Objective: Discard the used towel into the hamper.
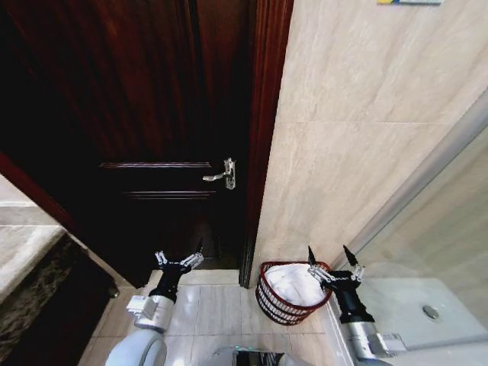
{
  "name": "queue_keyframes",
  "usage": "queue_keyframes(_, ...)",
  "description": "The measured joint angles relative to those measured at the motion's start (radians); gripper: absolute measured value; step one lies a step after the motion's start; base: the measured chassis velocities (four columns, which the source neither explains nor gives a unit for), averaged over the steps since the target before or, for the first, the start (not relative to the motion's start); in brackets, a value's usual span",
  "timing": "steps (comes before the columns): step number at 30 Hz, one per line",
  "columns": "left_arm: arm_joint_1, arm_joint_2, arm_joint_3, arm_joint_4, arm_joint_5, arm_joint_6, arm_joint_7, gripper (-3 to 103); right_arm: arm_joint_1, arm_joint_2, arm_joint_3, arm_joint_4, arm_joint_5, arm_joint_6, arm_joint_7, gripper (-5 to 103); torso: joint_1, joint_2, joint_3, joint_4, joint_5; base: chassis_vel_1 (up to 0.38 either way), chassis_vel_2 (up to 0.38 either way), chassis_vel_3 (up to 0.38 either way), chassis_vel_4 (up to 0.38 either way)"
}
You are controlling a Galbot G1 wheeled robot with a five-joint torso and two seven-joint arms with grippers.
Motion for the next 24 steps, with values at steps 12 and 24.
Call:
queue_keyframes(12, 0.000, 0.000, 0.000, 0.000, 0.000, 0.000, 0.000, 100, 0.000, 0.000, 0.000, 0.000, 0.000, 0.000, 0.000, 100, 0.033, 0.073, 0.039, 0.0000, 0.0000, 0.000, 0.000, 0.000, 0.000)
queue_keyframes(24, 0.000, 0.000, 0.000, 0.000, 0.000, 0.000, 0.000, 100, 0.000, 0.000, 0.000, 0.000, 0.000, 0.000, 0.000, 100, 0.062, 0.136, 0.073, 0.0000, 0.0000, 0.000, 0.000, 0.000, 0.000)
